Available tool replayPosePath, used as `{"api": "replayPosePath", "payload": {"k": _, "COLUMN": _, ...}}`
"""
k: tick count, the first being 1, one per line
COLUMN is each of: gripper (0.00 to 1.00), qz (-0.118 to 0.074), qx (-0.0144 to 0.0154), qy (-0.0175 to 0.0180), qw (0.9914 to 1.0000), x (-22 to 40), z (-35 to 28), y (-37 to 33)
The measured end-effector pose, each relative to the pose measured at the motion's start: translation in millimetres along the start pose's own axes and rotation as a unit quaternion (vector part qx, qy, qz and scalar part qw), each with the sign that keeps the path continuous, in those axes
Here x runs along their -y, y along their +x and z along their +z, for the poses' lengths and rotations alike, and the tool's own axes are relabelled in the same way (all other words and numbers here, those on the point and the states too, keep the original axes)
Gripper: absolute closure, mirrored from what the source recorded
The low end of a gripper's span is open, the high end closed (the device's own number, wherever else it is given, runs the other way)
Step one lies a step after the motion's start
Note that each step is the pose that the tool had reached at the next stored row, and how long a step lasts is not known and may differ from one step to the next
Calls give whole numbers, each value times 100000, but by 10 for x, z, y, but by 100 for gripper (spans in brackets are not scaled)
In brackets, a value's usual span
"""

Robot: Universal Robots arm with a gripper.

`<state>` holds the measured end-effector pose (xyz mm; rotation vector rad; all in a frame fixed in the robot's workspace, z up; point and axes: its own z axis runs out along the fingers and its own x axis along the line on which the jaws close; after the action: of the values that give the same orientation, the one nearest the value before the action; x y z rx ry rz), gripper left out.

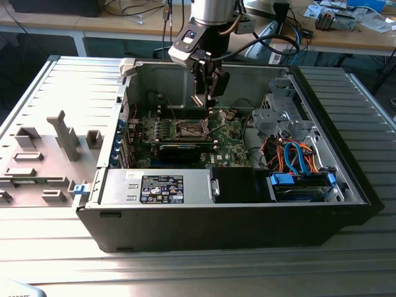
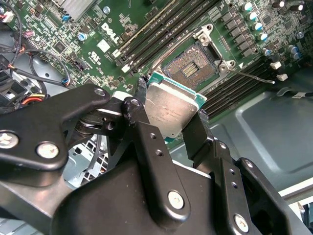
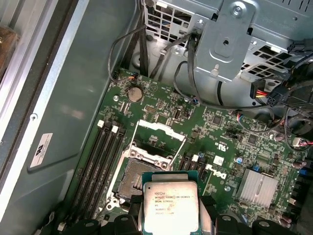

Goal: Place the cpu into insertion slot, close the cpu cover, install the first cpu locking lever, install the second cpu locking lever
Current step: 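Place the cpu into insertion slot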

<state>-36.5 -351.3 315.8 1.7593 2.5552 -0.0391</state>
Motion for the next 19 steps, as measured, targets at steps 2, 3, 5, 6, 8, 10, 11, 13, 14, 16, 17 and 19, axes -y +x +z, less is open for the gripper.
{"api": "replayPosePath", "payload": {"k": 2, "gripper": 46, "qz": 269, "qx": -3, "qy": 12, "qw": 100000, "x": 0, "z": 1, "y": 0}}
{"api": "replayPosePath", "payload": {"k": 3, "gripper": 46, "qz": 407, "qx": 0, "qy": 16, "qw": 99999, "x": 0, "z": 2, "y": 0}}
{"api": "replayPosePath", "payload": {"k": 5, "gripper": 46, "qz": 549, "qx": 0, "qy": 24, "qw": 99998, "x": 0, "z": 2, "y": 0}}
{"api": "replayPosePath", "payload": {"k": 6, "gripper": 46, "qz": 632, "qx": 0, "qy": 30, "qw": 99998, "x": 0, "z": 2, "y": 0}}
{"api": "replayPosePath", "payload": {"k": 8, "gripper": 46, "qz": 780, "qx": 2, "qy": 37, "qw": 99997, "x": 0, "z": 3, "y": 0}}
{"api": "replayPosePath", "payload": {"k": 10, "gripper": 46, "qz": 907, "qx": -1, "qy": 42, "qw": 99996, "x": 0, "z": 4, "y": 0}}
{"api": "replayPosePath", "payload": {"k": 11, "gripper": 46, "qz": 988, "qx": 1, "qy": 45, "qw": 99995, "x": 0, "z": 4, "y": 0}}
{"api": "replayPosePath", "payload": {"k": 13, "gripper": 46, "qz": 1095, "qx": 2, "qy": 50, "qw": 99994, "x": 0, "z": 4, "y": 0}}
{"api": "replayPosePath", "payload": {"k": 14, "gripper": 46, "qz": 1182, "qx": 1, "qy": 55, "qw": 99993, "x": 0, "z": 5, "y": 0}}
{"api": "replayPosePath", "payload": {"k": 16, "gripper": 46, "qz": 1410, "qx": -1, "qy": 62, "qw": 99990, "x": 0, "z": 6, "y": 0}}
{"api": "replayPosePath", "payload": {"k": 17, "gripper": 46, "qz": 1467, "qx": 3, "qy": 69, "qw": 99989, "x": 0, "z": 5, "y": 0}}
{"api": "replayPosePath", "payload": {"k": 19, "gripper": 46, "qz": 1564, "qx": 1, "qy": 73, "qw": 99988, "x": 0, "z": 6, "y": 0}}
